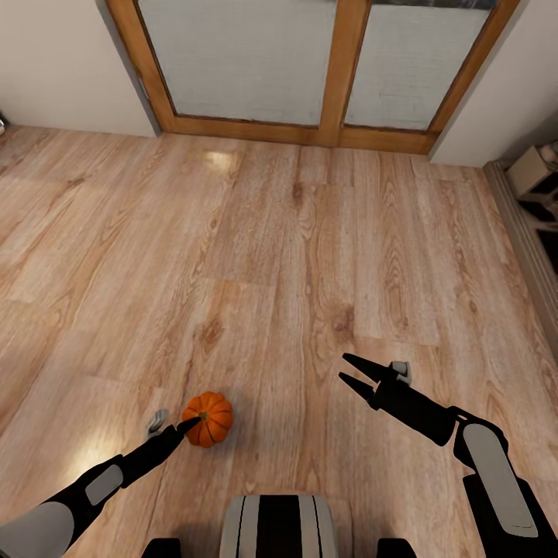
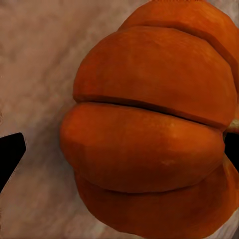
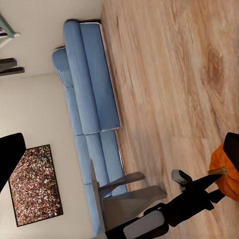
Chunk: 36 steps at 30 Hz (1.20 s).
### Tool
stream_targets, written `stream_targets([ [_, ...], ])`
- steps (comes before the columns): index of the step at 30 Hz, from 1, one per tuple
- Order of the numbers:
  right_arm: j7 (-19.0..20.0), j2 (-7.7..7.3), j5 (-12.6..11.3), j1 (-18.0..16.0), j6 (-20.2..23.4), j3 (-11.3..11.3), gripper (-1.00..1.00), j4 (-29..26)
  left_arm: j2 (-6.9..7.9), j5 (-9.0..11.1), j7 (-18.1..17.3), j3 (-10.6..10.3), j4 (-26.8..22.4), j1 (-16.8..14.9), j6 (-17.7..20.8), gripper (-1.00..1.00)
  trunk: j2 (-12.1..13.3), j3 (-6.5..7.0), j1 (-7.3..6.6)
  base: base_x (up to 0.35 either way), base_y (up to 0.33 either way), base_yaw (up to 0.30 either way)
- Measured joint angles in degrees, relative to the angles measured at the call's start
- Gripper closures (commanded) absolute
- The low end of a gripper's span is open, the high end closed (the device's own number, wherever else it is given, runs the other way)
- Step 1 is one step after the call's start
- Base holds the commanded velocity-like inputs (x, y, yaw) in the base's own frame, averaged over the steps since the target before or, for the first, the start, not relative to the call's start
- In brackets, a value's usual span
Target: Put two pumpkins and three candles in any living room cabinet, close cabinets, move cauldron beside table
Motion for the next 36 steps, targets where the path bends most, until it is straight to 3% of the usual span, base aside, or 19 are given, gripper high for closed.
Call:
stream_targets([
  [1,0.0,0.0,0.0,0.0,0.0,0.0,-1.0,0.0,0.02,-0.02,-0.11,-0.07,-0.01,0.02,0.0,1.0,0.0,0.0,0.0,0.0,0.0,0.0],
  [36,0.01,0.0,0.0,0.0,0.0,-0.12,-1.0,0.0,0.06,-0.12,0.13,-0.27,-0.18,0.01,0.04,1.0,0.0,0.0,0.0,0.0,0.0,0.0],
])
